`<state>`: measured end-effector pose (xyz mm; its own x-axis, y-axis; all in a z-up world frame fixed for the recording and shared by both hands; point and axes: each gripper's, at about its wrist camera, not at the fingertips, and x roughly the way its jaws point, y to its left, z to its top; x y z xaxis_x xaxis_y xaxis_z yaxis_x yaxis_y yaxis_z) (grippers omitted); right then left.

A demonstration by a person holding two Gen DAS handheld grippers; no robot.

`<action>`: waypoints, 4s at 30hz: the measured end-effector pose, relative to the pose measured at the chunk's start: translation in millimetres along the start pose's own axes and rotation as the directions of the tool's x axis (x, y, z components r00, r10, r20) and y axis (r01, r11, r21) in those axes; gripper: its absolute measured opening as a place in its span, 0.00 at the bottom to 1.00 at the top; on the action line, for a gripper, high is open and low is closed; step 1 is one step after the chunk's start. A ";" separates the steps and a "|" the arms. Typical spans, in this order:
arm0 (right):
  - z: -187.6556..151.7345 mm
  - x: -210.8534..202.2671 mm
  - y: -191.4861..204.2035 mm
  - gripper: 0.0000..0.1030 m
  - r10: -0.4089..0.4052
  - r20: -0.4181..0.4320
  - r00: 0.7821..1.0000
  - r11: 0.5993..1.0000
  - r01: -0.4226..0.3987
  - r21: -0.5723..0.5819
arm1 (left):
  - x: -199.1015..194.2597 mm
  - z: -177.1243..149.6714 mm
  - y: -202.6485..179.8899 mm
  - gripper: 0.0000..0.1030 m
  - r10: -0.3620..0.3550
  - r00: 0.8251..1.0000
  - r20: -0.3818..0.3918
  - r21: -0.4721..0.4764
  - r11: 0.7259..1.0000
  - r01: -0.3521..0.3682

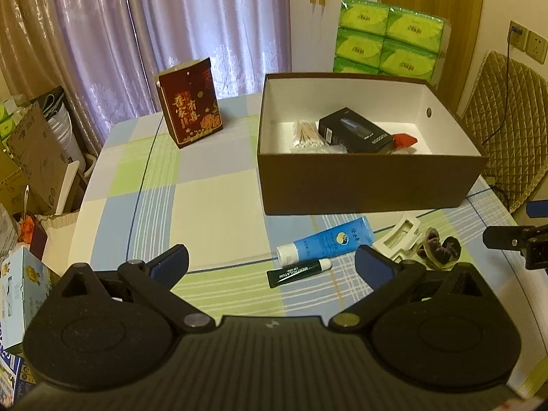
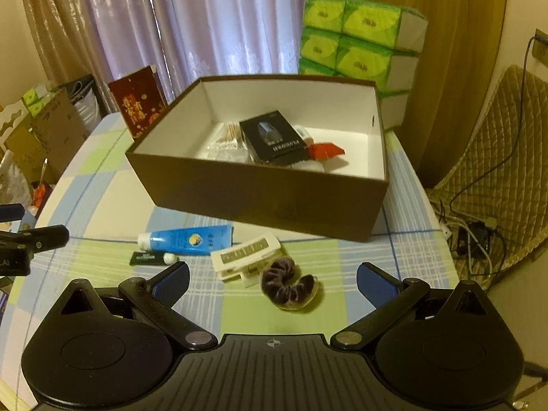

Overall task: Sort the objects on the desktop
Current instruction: 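Withdraw both tools from the box toward the remaining table items, then grasp the brown scrunchie with the right tool while the left tool grasps the green lip gel tube, then carry the scrunchie and lip gel tube with both tools into the cardboard box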

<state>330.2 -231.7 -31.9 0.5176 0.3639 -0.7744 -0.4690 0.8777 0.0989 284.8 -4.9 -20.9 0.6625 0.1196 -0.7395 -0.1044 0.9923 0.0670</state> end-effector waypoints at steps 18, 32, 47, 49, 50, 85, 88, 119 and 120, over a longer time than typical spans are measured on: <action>-24.2 48.0 -15.7 0.98 -0.018 -0.079 0.997 1.000 0.019 0.010 | 43.5 -21.3 10.3 0.99 -0.012 0.994 -0.109 -0.029 1.000 0.009; -38.1 90.4 -20.0 0.98 -0.026 -0.103 0.994 0.998 0.021 -0.051 | 86.0 -30.0 5.8 0.99 -0.025 0.975 -0.219 -0.063 0.998 0.011; -36.6 127.6 -14.6 0.58 -0.012 -0.081 0.997 0.991 0.001 -0.134 | 129.9 -34.6 -3.6 0.98 -0.094 0.954 -0.284 -0.175 0.983 0.045; -37.1 127.9 -17.7 0.44 -0.013 -0.075 0.997 0.991 0.003 -0.134 | 133.7 -35.1 -5.0 0.98 -0.091 0.955 -0.281 -0.178 0.983 0.041; -37.1 127.4 -19.9 0.39 -0.013 -0.076 0.997 0.992 0.003 -0.128 | 135.8 -35.3 -5.9 0.98 -0.088 0.955 -0.282 -0.177 0.983 0.038; -41.1 126.6 -39.7 0.37 -0.063 -0.058 0.996 0.994 0.058 -0.092 | 121.0 -86.1 20.1 0.79 -0.066 0.984 -0.167 -0.009 0.998 0.065; -40.7 126.4 -40.3 0.37 -0.063 -0.061 0.996 0.994 0.057 -0.094 | 118.9 -87.6 22.4 0.79 -0.071 0.982 -0.177 -0.004 0.997 0.071; -56.5 100.3 -18.0 0.25 0.007 -0.169 0.986 0.993 -0.027 -0.115 | 98.7 -90.7 -3.2 0.78 -0.154 0.963 -0.219 0.059 0.983 0.171; -56.8 98.9 -16.7 0.25 0.013 -0.172 0.985 0.993 -0.033 -0.112 | 96.1 -90.2 -2.4 0.78 -0.154 0.965 -0.213 0.058 0.984 0.170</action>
<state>348.5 -228.1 -145.7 0.3805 0.3161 -0.8691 -0.5631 0.8247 0.0534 281.8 1.2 -152.5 0.4972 -0.0447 -0.8665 0.0533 0.9984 -0.0209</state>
